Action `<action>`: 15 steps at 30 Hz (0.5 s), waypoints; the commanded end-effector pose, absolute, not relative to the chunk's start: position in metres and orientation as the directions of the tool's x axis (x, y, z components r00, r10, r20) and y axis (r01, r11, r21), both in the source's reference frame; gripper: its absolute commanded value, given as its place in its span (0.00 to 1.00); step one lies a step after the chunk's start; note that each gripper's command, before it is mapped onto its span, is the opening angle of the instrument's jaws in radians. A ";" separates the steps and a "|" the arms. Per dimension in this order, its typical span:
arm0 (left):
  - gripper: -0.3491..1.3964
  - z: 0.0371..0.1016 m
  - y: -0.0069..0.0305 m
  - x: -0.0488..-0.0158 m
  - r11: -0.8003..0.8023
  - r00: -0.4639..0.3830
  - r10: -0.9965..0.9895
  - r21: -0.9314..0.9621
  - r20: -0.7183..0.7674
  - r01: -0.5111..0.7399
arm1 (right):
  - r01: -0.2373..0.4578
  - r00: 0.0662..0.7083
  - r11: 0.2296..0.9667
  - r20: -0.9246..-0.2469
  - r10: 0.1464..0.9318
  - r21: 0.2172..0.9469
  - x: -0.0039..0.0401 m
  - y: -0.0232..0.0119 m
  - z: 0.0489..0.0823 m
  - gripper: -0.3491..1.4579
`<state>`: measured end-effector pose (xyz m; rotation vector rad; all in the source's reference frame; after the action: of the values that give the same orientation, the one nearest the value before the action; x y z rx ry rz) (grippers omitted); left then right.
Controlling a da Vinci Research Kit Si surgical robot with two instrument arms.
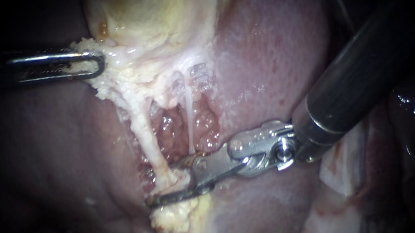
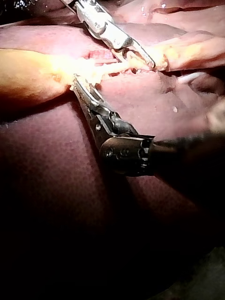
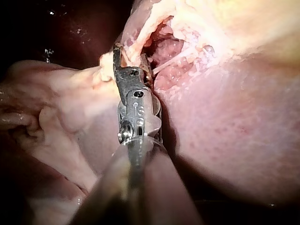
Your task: Clipping first clip left tube
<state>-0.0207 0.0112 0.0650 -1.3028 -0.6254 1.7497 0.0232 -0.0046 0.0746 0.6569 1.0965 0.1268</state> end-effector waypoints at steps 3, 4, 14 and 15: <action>0.00 0.0649 0.0112 -0.0207 -0.518 -0.102 0.850 -0.789 -0.516 -0.330 | 0.217 0.464 0.805 -0.784 0.413 0.553 0.0231 -0.0044 0.0744 0.39; 0.00 0.0649 0.0112 -0.0206 -0.518 -0.102 0.850 -0.789 -0.516 -0.330 | 0.218 0.454 0.803 -0.786 0.419 0.554 0.0231 -0.0043 0.0743 0.41; 0.00 0.0649 0.0111 -0.0205 -0.519 -0.102 0.850 -0.789 -0.516 -0.329 | 0.223 0.363 0.797 -0.807 0.466 0.561 0.0222 -0.0036 0.0735 0.47; 0.00 0.0649 0.0111 -0.0205 -0.519 -0.102 0.850 -0.789 -0.516 -0.329 | 0.222 0.350 0.790 -0.803 0.482 0.571 0.0221 -0.0037 0.0734 0.47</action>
<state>-0.0205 0.0111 0.0649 -1.3029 -0.6262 1.7496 0.0219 -0.0036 0.0733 0.6802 1.2434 0.1911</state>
